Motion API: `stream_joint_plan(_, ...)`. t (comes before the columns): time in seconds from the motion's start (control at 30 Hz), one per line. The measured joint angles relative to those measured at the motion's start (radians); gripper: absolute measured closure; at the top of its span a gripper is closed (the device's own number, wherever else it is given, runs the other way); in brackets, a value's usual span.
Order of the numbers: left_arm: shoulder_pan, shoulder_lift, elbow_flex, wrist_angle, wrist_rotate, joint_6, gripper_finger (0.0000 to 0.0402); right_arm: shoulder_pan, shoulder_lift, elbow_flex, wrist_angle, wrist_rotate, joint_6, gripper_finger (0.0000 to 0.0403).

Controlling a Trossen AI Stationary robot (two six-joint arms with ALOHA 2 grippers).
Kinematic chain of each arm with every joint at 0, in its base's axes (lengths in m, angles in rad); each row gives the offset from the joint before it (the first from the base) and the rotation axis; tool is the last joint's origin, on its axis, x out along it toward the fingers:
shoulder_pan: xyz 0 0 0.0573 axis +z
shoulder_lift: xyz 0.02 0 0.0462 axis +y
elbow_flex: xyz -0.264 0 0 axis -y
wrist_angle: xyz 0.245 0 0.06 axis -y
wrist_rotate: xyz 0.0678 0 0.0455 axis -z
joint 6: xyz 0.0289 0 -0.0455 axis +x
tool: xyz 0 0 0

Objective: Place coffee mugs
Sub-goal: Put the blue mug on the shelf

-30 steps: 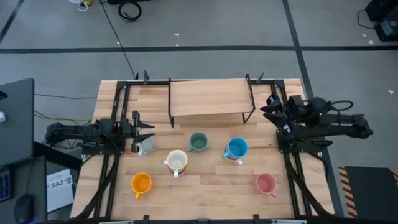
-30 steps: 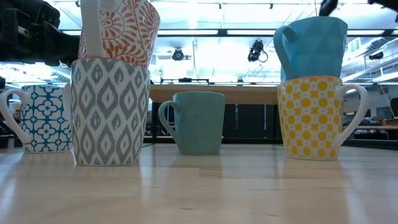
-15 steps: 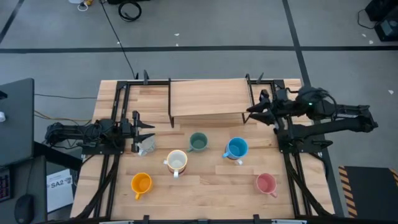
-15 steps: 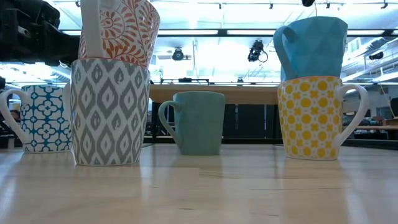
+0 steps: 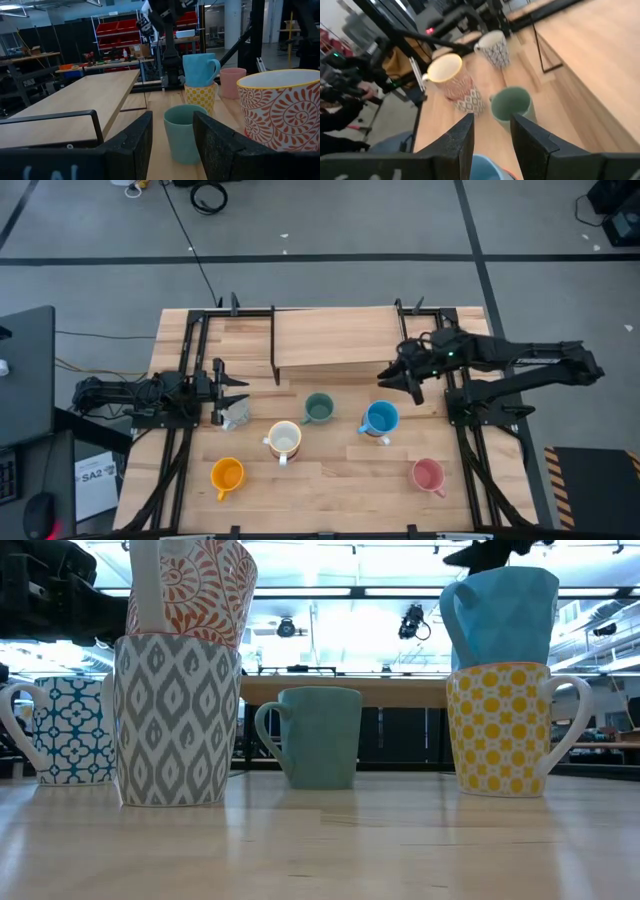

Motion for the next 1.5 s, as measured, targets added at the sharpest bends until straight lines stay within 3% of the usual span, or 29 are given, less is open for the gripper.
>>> stream_joint_plan(0.27,0.0,0.0,0.0,0.0,0.0,0.0,0.0253,0.016,0.072,0.0,-0.025,-0.099,-0.076,0.027)
stream_joint_plan(0.7,0.0,0.0,0.0,0.0,0.0,-0.001,0.0253,0.07,0.127,0.0,-0.044,-0.041,-0.276,0.027)
stream_joint_plan(1.13,0.0,0.0,0.0,0.0,0.0,-0.001,0.0253,0.092,0.187,0.0,-0.127,0.036,-0.336,0.027)
stream_joint_plan(1.5,0.0,0.0,0.0,0.0,0.0,-0.001,0.0253,0.092,0.211,0.0,-0.18,0.015,-0.33,0.027)
